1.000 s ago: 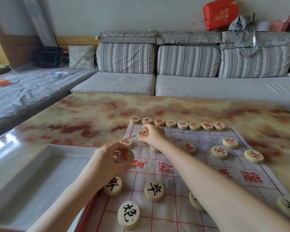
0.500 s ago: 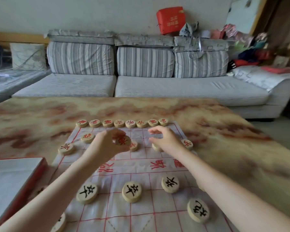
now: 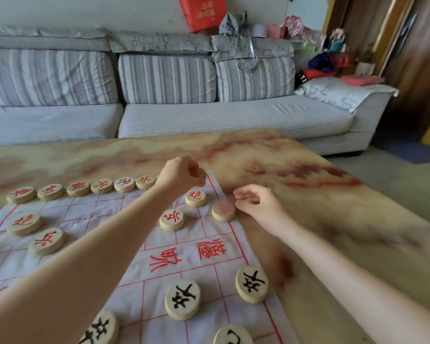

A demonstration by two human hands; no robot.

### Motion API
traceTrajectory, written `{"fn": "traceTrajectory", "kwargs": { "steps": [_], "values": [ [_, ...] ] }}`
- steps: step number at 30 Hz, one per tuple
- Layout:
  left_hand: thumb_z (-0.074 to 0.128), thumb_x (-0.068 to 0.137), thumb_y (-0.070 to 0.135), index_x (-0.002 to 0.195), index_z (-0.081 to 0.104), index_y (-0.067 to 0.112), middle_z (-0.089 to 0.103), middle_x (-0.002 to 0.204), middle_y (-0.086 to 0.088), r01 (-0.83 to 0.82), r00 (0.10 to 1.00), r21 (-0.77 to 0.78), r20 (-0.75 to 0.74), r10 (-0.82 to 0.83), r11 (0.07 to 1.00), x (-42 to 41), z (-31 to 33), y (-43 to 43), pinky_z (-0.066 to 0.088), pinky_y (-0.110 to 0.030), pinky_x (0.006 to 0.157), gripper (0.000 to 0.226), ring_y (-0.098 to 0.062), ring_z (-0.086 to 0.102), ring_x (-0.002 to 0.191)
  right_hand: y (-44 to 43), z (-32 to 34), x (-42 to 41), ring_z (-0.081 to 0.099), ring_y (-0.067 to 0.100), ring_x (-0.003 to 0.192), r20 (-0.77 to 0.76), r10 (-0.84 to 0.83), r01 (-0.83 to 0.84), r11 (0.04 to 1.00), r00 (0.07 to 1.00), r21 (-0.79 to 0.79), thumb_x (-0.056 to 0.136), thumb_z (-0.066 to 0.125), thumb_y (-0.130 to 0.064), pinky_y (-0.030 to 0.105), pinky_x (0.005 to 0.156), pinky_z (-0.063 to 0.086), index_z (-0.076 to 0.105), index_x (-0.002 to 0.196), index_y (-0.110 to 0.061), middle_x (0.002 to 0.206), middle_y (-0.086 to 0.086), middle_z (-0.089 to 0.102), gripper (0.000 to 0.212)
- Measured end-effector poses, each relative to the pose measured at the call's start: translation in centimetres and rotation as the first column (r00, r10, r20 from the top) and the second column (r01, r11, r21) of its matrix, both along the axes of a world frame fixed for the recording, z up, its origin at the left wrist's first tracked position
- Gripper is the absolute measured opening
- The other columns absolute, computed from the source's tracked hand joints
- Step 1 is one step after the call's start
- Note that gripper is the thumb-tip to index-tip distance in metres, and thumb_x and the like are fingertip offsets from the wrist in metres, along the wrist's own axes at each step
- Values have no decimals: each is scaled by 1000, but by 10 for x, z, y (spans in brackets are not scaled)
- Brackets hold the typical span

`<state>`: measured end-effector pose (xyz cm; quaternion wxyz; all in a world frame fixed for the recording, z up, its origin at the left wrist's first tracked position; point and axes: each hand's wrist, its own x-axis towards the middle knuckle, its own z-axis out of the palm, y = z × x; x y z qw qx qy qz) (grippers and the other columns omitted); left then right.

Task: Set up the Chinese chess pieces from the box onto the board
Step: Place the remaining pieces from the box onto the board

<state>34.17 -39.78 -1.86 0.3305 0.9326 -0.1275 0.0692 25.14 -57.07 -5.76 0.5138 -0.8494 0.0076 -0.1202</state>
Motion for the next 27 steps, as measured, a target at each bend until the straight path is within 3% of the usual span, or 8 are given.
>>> {"fn": "traceTrajectory", "kwargs": {
  "steps": [3, 9, 17, 21, 27],
  "values": [
    [70, 72, 23, 109, 63, 13, 66, 109, -10, 14, 1000, 48, -8, -14, 999, 21, -6, -10, 48, -31, 87, 39, -27, 59, 102, -2, -13, 3, 56, 9, 85, 33, 0, -1, 1000, 999, 26, 83, 60, 2, 4, 71, 42, 65, 101, -5, 97, 6, 64, 19],
    [73, 70, 22, 113, 61, 17, 64, 115, -8, 26, 1000, 102, 0, -26, 994, 56, -17, -20, 41, -39, 100, 45, -27, 55, 110, -2, -28, 9, 53, 1, 80, 107, -43, 35, 997, 993, 68, 85, 61, -10, 2, 68, 37, 63, 102, -23, 99, -6, 66, 22],
    [68, 75, 25, 115, 60, 20, 63, 116, -4, 61, 996, 101, 62, -67, 993, 68, -20, -32, 34, -38, 105, 40, -24, 53, 111, -4, -30, 9, 57, 2, 87, 102, -39, 31, 996, 994, 79, 85, 61, -15, 4, 71, 38, 63, 104, -24, 100, -9, 66, 21],
    [69, 74, 40, 116, 59, 22, 63, 119, 0, 81, 993, 229, 66, -99, 970, 69, -30, -38, 21, -34, 99, 46, -20, 51, 116, -4, -30, 8, 57, -1, 87, 105, -31, 24, 997, 994, 67, 85, 60, -14, 4, 73, 39, 63, 105, -23, 99, -11, 66, 22],
    [64, 77, 47, 120, 55, 25, 61, 121, -2, 41, 993, 314, 93, -74, 948, 71, -38, -36, 20, -35, 96, 50, -21, 48, 118, -5, -31, 8, 57, -3, 89, 100, -17, 13, 999, 995, 41, 85, 60, -14, 1, 73, 37, 63, 107, -23, 99, -13, 66, 23]
  ]
}}
